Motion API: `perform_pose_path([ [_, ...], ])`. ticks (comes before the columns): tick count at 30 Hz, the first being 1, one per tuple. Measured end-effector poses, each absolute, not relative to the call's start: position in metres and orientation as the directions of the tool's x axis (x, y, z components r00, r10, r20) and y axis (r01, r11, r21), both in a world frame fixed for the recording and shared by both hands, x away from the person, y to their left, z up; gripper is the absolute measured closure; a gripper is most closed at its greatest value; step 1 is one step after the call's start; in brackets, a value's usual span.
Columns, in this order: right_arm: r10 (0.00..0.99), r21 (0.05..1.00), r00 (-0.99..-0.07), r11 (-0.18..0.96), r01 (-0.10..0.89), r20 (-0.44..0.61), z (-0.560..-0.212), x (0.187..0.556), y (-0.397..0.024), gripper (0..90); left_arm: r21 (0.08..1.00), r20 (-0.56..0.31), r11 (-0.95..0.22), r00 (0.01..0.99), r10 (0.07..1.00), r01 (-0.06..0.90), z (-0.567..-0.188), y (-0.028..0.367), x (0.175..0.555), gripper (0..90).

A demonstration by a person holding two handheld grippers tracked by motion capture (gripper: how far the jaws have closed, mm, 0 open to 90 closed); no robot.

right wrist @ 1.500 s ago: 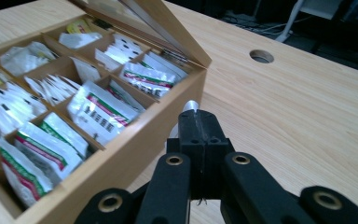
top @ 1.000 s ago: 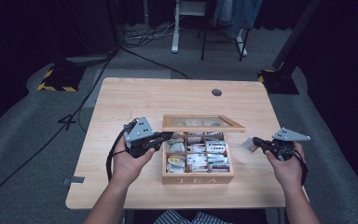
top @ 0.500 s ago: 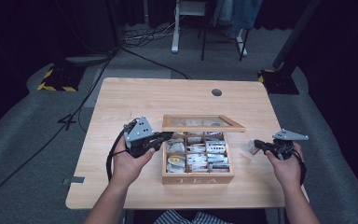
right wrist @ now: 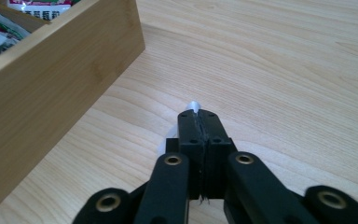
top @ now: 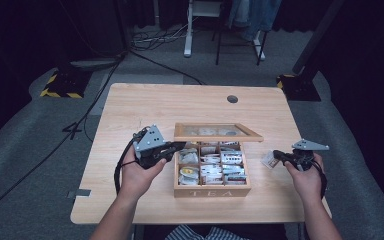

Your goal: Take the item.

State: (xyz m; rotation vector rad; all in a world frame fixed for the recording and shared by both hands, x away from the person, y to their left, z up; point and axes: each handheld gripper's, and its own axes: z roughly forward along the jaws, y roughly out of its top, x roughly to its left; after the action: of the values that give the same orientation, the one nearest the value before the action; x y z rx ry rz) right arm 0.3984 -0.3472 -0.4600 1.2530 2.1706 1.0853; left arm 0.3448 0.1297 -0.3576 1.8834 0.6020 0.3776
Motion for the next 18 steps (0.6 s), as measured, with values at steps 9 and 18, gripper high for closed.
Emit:
perform_pose_path([
  [9,0.872,0.805,-0.488,0.317,0.501,-0.040,-0.460,0.399,-0.353,67.0,0.925,-0.025,-0.299,0.825,0.565,0.233,-0.358,0.130,0.345,89.6],
  [18,0.862,0.790,-0.508,0.317,0.525,-0.008,-0.464,0.391,-0.371,52.4,0.922,-0.025,-0.305,0.823,0.568,0.239,-0.358,0.130,0.345,89.6],
])
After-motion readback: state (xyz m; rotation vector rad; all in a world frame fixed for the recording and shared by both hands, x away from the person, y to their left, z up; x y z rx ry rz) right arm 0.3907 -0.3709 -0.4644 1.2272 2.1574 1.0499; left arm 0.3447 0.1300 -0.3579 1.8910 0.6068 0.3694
